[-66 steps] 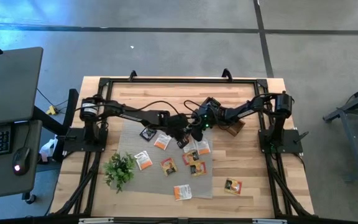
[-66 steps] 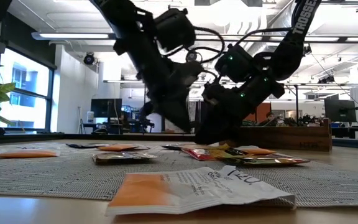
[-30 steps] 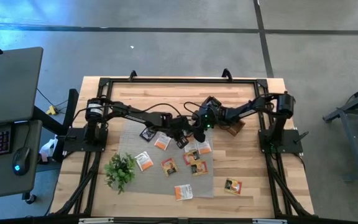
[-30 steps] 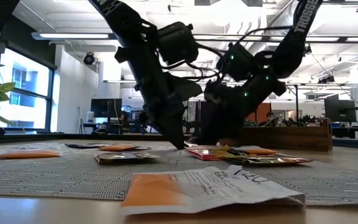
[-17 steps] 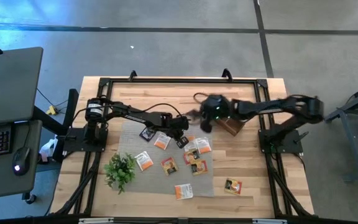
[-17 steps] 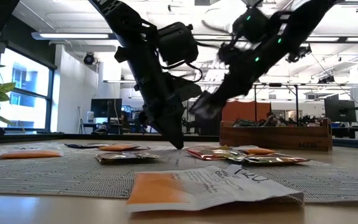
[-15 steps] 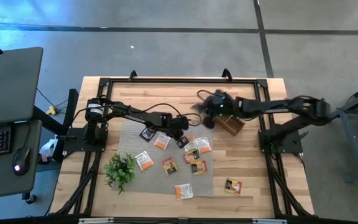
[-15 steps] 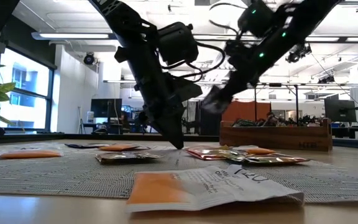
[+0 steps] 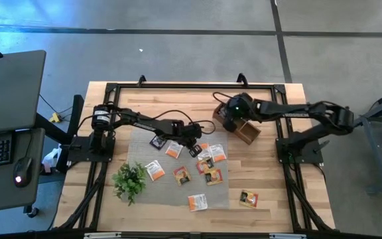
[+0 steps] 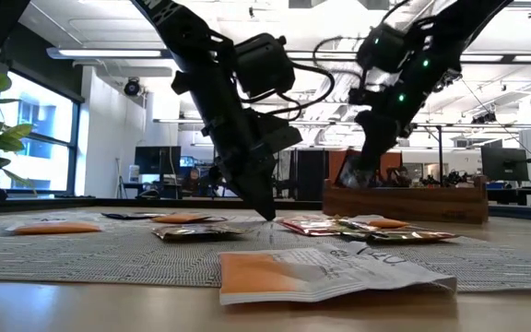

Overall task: Pick & Place Tea
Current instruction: Put the black tea bag into the left section of the wooden organizer

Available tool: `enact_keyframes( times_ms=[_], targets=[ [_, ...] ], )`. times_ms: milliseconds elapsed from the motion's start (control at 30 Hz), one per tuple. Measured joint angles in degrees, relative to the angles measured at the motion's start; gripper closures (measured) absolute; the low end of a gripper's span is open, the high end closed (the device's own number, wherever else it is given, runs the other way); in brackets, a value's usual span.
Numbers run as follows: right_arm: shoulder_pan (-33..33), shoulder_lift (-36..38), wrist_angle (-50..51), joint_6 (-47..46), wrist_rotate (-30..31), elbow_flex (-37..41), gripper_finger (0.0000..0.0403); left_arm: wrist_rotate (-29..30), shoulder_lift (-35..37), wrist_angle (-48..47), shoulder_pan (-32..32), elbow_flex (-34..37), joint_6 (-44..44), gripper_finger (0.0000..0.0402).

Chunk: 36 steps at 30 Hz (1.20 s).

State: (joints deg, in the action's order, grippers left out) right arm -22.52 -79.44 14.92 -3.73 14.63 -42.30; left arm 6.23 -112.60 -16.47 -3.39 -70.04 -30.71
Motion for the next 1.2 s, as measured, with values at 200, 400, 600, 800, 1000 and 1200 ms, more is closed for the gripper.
enact_keyframes(
  times_ms=[200, 400, 600, 800, 1000, 1200],
  targets=[
    [0.0, -3.4, 0.03, 3.66, -0.23, -0.01, 0.0394, 0.14, 0.0, 0.04, -0.01, 0.0, 0.03, 0.0401],
    [-0.11, -3.29, -1.11, 7.87, -3.72, -0.02, 0.0384, 0.14, 0.0, 0.04, -0.01, 0.0, 0.02, 0.0401],
    [-0.09, -3.28, -0.85, 8.96, -6.46, 0.0, 0.0354, 0.14, 0.0, 0.04, -0.01, 0.0, 0.02, 0.0401],
    [-0.09, -3.26, -0.55, 9.08, -1.5, 0.0, 0.0306, 0.12, 0.0, 0.02, 0.02, -0.02, 0.02, 0.0401],
    [0.31, 0.38, 1.35, 12.5, 3.86, 0.0, 0.0276, 0.17, 1.91, -9.46, 0.02, -4.27, 1.73, 0.0401],
    [0.83, 8.06, 2.56, 11.17, 3.63, 0.0, 0.0274, 5.6, 7.23, -21.3, 0.04, -8.08, 5.91, 0.0401]
  ],
)
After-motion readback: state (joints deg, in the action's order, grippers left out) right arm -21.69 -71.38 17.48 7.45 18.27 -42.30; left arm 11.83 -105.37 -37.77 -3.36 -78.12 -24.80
